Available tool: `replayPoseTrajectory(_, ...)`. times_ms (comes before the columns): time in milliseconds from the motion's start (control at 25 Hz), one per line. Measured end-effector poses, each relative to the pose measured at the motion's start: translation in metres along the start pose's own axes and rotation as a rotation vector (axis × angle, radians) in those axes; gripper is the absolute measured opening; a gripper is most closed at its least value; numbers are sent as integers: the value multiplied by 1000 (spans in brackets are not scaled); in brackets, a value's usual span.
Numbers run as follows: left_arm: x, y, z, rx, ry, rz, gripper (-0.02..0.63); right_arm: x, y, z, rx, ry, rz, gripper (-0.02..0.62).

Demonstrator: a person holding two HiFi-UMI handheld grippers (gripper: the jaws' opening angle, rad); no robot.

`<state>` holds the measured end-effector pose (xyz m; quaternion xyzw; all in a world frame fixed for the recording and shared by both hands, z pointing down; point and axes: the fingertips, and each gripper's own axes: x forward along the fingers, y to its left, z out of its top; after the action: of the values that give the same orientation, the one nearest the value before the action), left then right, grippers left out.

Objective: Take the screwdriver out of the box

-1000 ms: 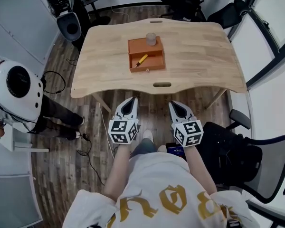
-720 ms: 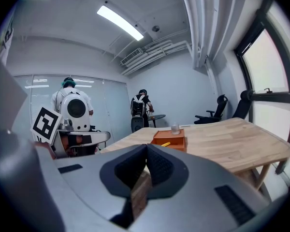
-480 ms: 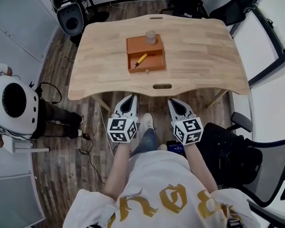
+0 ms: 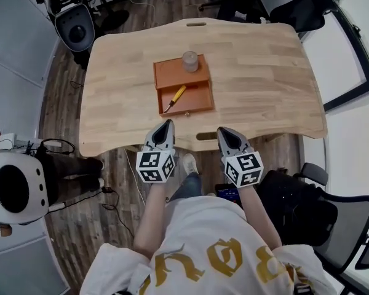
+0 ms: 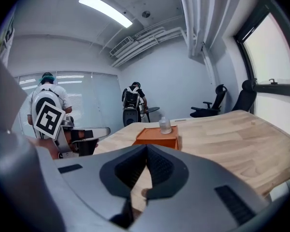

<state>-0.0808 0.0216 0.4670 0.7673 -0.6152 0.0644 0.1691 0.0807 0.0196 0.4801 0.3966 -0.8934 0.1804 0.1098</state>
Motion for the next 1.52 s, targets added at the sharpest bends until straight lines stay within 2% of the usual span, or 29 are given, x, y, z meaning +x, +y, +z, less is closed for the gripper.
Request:
replayPoseTrajectory(240, 77, 55, 16, -15, 54, -16, 11, 79, -36, 21, 42, 41, -40, 11)
replayPoseTrajectory(480, 125, 87, 19, -34, 108, -53, 11, 139, -49, 31, 51, 88, -54, 11)
replayPoseTrajectory(720, 149, 94, 10, 38, 171, -128, 11, 177, -53, 30, 50, 124, -74, 11)
replayPoseTrajectory(960, 164, 101, 6, 32, 184, -162, 11, 184, -57, 24, 56, 133, -113, 11)
replayPoseTrajectory(1120, 163, 99, 9, 109, 187, -170, 11, 174, -55, 28, 60, 109, -130, 11)
replayPoseTrajectory(1240, 164, 95, 14, 134, 184, -174, 11, 166, -57, 31, 49, 96, -146, 11)
replayPoseTrajectory(1520, 160, 84, 10, 117, 214, -186, 11, 153, -59, 34, 39, 80, -150, 11)
